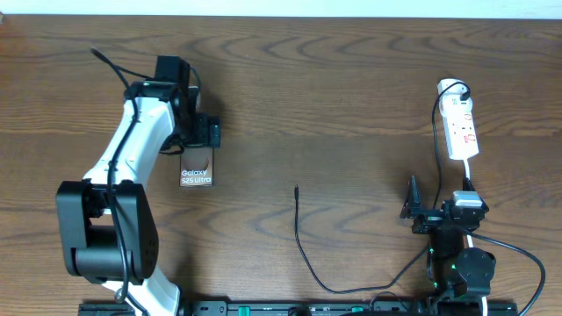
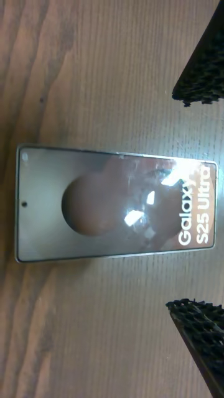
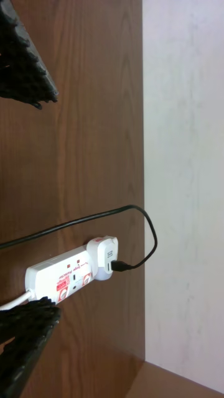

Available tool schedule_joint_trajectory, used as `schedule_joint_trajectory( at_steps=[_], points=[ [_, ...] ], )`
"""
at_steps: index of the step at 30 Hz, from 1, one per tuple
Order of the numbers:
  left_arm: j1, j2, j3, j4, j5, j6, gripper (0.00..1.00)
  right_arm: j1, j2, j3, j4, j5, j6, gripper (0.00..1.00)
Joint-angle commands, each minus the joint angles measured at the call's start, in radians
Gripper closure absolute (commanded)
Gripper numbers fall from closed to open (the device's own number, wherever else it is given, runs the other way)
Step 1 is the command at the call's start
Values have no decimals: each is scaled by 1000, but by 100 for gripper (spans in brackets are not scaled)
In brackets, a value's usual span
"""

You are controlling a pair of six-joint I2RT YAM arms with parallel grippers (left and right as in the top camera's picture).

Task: Plug charger to phone and switch on socket
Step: 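Lower the left gripper and close it on the phone's sides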

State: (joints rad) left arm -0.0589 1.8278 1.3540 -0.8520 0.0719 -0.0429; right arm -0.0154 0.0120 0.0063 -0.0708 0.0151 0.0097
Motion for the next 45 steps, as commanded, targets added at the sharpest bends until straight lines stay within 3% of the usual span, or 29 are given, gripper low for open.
schedule_joint_trajectory(
  at_steps=[1,45],
  points=[
    [-3,2,-9,2,-32,-16,2,6,-5,-1,-4,-6,-15,1],
    [-3,214,-45,91,-12,-15,2,6,-5,-1,-4,-6,-15,1]
  ],
)
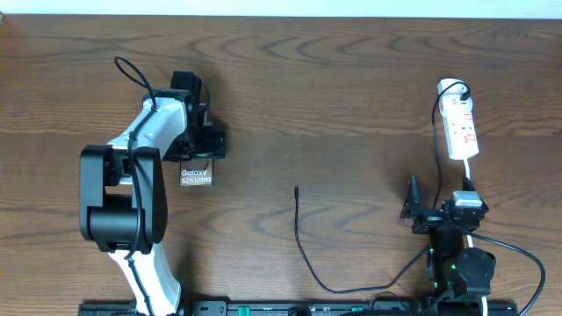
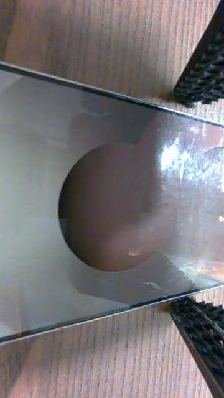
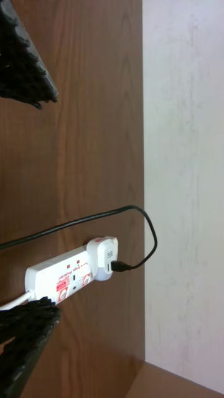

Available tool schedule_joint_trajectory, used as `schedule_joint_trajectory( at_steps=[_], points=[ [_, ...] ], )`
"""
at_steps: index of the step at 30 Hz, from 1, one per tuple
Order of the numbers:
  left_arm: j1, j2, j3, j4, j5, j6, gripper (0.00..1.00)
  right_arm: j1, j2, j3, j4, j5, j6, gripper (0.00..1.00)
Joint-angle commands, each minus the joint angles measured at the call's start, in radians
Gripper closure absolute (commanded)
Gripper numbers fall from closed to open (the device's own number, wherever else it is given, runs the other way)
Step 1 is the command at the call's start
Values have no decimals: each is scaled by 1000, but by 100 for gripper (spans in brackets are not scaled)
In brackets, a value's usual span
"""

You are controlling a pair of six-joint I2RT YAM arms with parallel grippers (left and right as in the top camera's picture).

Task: Plug charger to phone and switch on socket
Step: 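Lower the left gripper and close it on the phone's sides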

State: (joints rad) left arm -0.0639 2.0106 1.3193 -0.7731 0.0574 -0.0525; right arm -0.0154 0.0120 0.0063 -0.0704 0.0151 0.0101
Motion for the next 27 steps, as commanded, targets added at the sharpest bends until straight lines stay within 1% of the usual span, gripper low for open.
schedule_joint_trajectory(
  at_steps=[1,9,17,27],
  points=[
    [2,31,-10,12,2,-5,2,6,-4,-1,-5,-6,-15,1],
    [2,31,-17,17,2,-5,2,6,-4,-1,-5,-6,-15,1],
    [2,31,-40,69,2,-5,2,6,-4,-1,-5,-6,-15,1],
    [2,31,-74,65,3,15,2,6,-4,-1,-5,-6,-15,1]
  ],
)
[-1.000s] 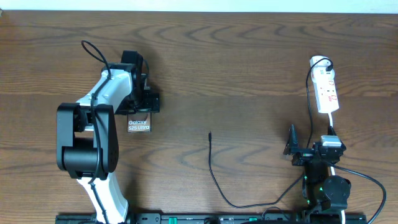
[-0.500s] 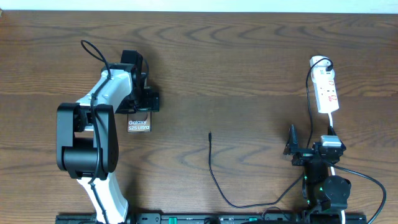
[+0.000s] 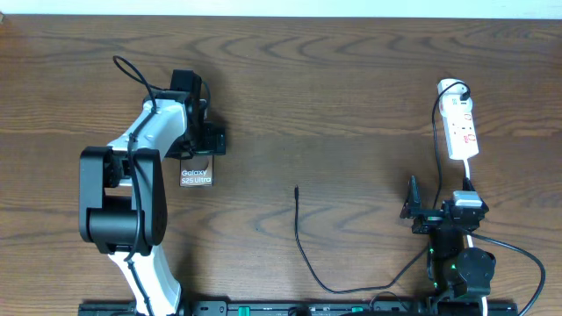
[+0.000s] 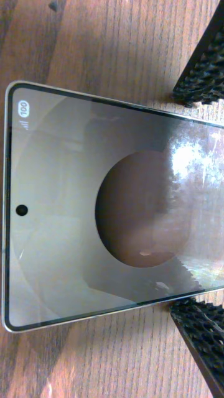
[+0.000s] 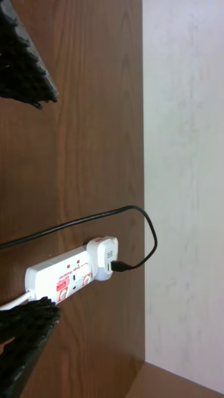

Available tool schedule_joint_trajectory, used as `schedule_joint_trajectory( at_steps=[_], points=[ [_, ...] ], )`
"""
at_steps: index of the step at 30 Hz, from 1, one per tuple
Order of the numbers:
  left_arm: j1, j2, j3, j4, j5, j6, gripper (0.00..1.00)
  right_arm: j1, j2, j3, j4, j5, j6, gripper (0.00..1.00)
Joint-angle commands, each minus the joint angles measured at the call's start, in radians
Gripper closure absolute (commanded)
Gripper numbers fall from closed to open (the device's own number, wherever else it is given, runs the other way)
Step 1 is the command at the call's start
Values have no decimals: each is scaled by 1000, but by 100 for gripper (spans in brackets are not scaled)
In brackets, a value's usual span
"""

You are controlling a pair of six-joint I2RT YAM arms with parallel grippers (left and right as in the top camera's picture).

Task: Plug charger to phone and switch on socket
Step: 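Lower the left gripper and close it on the phone's sides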

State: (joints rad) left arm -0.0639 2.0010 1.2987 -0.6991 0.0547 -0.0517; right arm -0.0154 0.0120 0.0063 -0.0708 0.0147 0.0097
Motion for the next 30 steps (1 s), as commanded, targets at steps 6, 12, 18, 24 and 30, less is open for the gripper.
schedule_joint_trajectory(
  at_steps=[6,12,18,24,30],
  points=[
    [2,40,-79,-17,10,39,2,6,-4,-1,-4,-6,-15,1],
    [2,40,-94,-17,21,86,2,6,-4,-1,-4,-6,-15,1],
    [2,40,-97,-17,24,101,2,6,-4,-1,-4,-6,-15,1],
    [2,40,-97,-17,24,100,2,6,-4,-1,-4,-6,-15,1],
    [2,40,-97,-17,24,100,2,6,-4,-1,-4,-6,-15,1]
  ],
)
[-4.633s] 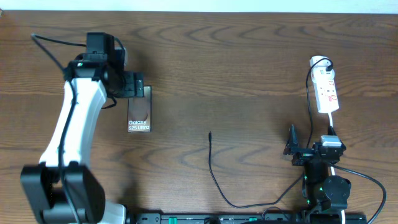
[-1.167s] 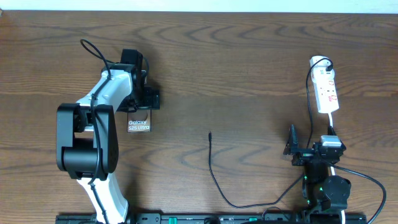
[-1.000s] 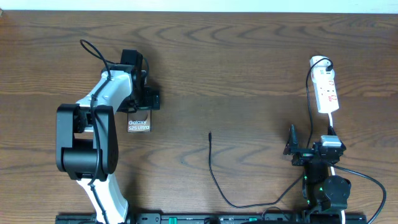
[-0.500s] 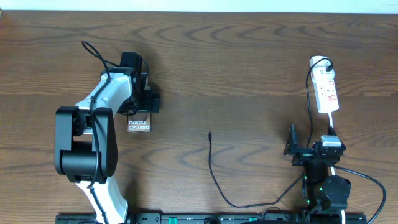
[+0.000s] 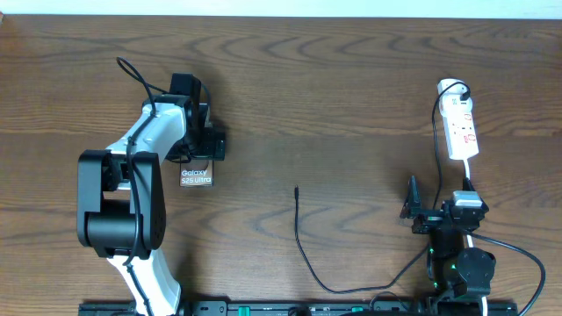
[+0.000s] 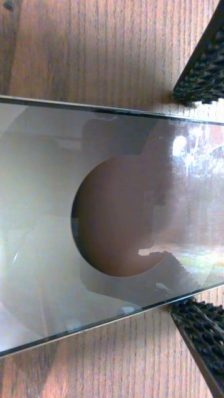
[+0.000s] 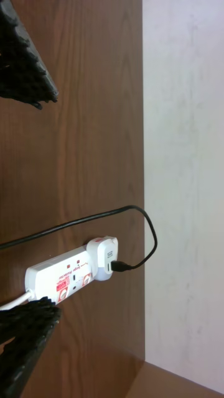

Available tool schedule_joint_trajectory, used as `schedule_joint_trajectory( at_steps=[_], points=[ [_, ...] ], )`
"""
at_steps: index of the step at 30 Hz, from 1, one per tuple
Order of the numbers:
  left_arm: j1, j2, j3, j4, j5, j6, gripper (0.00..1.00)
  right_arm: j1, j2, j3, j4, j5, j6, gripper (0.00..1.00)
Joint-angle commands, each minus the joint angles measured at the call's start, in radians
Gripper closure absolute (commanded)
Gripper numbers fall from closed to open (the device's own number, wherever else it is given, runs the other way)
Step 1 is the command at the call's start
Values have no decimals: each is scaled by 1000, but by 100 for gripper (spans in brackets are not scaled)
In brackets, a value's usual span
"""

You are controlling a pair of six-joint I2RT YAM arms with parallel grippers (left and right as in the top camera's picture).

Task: Plug charger to phone and switch on socket
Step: 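Lower the left gripper and close it on the phone's sides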

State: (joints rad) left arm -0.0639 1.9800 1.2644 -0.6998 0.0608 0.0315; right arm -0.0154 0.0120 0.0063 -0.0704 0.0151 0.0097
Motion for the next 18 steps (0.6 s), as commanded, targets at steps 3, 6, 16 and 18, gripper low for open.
schedule_joint_trajectory(
  at_steps=[3,6,16,18],
  points=[
    [2,61,-62,-16,18,9,4,6,-4,-1,-5,-6,-15,1],
    [2,61,-63,-17,18,-4,5,6,-4,-1,-5,-6,-15,1],
    [2,61,-63,-16,29,-10,6,6,-4,-1,-5,-6,-15,1],
    [2,61,-63,-16,29,-10,8,6,-4,-1,-5,-6,-15,1]
  ],
)
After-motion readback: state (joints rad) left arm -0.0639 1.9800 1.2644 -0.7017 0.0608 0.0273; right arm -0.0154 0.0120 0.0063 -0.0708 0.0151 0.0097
